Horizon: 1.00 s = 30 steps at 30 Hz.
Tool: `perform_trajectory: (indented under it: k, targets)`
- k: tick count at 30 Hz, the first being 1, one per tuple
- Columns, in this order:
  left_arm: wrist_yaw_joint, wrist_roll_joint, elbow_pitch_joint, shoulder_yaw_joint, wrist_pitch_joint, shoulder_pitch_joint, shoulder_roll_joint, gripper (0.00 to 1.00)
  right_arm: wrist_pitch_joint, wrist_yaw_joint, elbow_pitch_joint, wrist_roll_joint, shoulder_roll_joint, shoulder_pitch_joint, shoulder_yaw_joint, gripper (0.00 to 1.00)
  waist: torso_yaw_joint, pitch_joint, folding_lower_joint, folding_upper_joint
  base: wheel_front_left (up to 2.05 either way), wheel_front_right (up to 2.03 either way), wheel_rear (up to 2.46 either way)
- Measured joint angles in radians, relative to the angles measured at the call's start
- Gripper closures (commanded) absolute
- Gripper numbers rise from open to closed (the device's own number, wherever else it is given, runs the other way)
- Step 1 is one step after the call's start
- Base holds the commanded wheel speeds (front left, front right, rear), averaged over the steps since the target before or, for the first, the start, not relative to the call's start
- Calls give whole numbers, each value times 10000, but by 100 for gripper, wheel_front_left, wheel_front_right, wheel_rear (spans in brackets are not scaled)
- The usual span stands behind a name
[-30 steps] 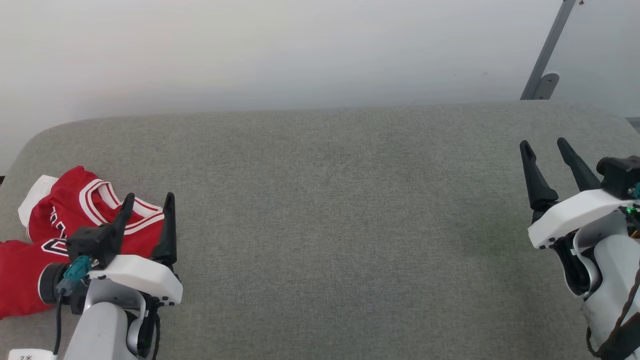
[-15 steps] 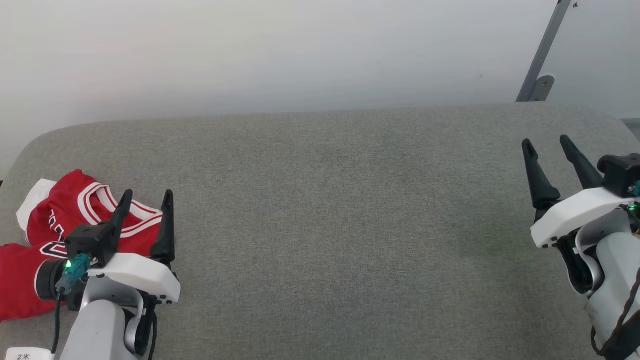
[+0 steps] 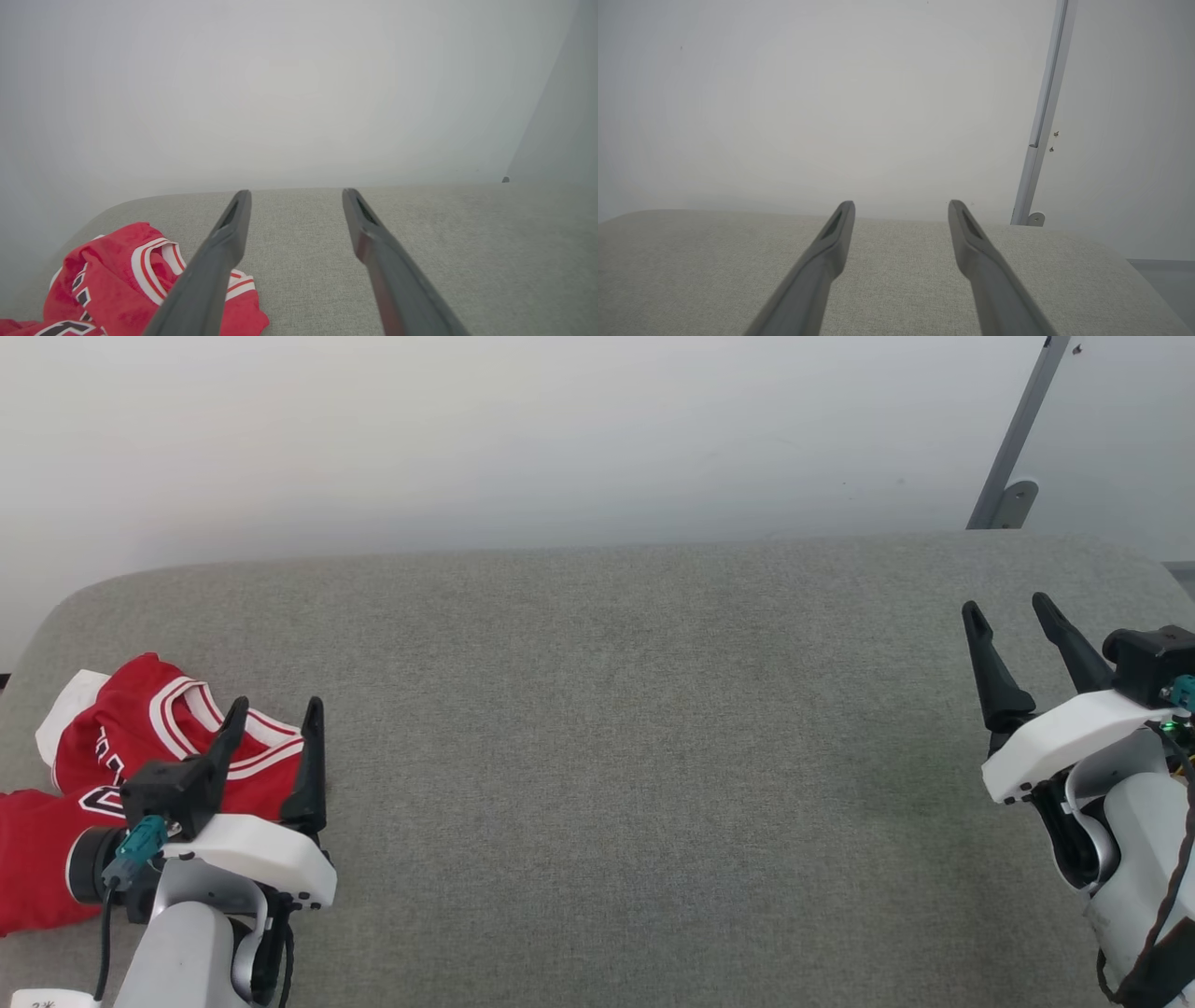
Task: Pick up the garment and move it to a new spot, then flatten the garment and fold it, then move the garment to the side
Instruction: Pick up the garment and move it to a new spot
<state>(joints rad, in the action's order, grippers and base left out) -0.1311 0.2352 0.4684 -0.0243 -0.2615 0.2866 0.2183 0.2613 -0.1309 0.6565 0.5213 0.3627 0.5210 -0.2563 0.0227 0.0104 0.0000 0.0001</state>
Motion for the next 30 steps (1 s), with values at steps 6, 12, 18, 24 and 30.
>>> perform_trajectory:
  k: [6,12,18,24,30]
  targets:
    - [0,36,38,-12,0,0,4,0,0,0,-15,59,25,-16,10,0,-32,-1,0,0,0,0,0]
    - [0,140,79,10,0,2,-102,0,0,0,-100,56,25,-117,54,0,-201,-7,0,0,0,0,0]
    - [0,105,203,61,-2,-21,-316,0,0,0,-201,73,-33,-406,31,0,-774,-4,0,0,0,0,0]
    - [38,-21,132,336,-17,-87,-337,0,2,0,-291,75,-117,-429,-10,0,-1711,8,0,0,0,0,0]
    - [81,-81,92,546,-17,-195,-497,0,0,0,-305,107,-224,-417,-113,0,-2903,10,0,0,0,0,0]
